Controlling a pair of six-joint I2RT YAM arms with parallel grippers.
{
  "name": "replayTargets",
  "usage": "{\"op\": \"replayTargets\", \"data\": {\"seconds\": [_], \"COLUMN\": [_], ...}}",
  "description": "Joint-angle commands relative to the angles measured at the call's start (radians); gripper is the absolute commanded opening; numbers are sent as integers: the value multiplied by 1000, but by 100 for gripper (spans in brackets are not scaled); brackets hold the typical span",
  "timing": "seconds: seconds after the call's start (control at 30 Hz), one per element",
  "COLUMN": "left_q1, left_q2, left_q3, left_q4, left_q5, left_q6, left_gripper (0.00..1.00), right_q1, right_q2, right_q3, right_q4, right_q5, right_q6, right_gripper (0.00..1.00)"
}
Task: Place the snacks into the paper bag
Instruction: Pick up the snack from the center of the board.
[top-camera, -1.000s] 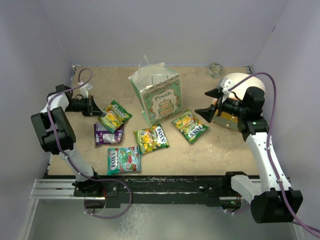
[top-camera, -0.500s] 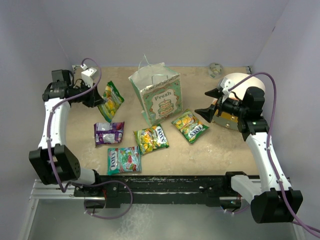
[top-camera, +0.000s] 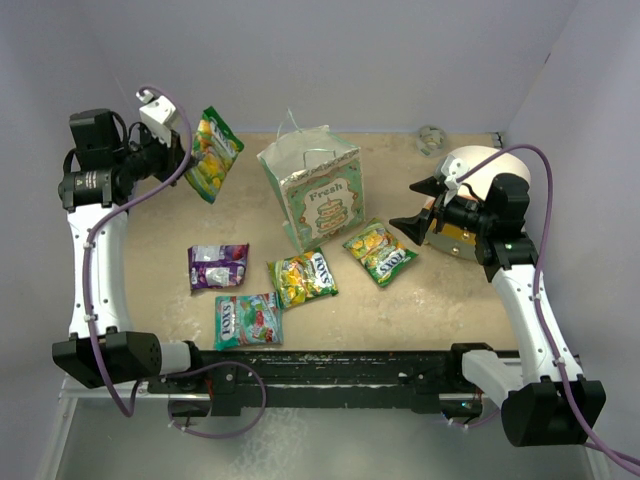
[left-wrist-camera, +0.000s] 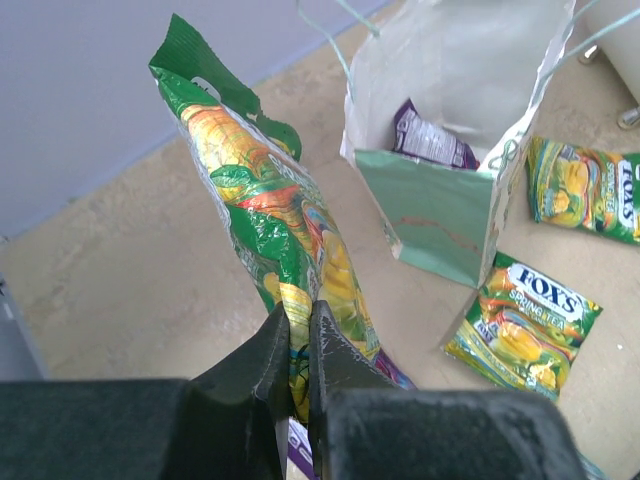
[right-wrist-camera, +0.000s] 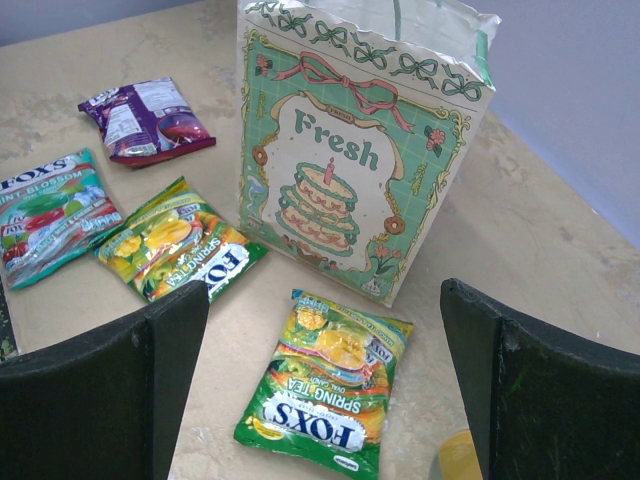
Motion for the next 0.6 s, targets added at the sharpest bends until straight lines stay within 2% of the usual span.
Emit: {"op": "replayTargets", "data": {"seconds": [0.0,0.3,0.57], "left_q1": [-22,-111,-227], "left_q2": [-11,19,113], "left_q3": [104,205,350], "left_q4": [93,108,62], "left_q5": [14,-5,-24], "left_q6": [-22,17,148], "left_gripper": [0,0,0], "right_q1": [-3,-3,-3], "right_q2": [-14,-14,-19], "right_q3": [-5,-6,-2], "right_q4": [46,46,42], "right_q5": [5,5,9], "right_q6": [3,3,2], "right_gripper": [100,100,100]}}
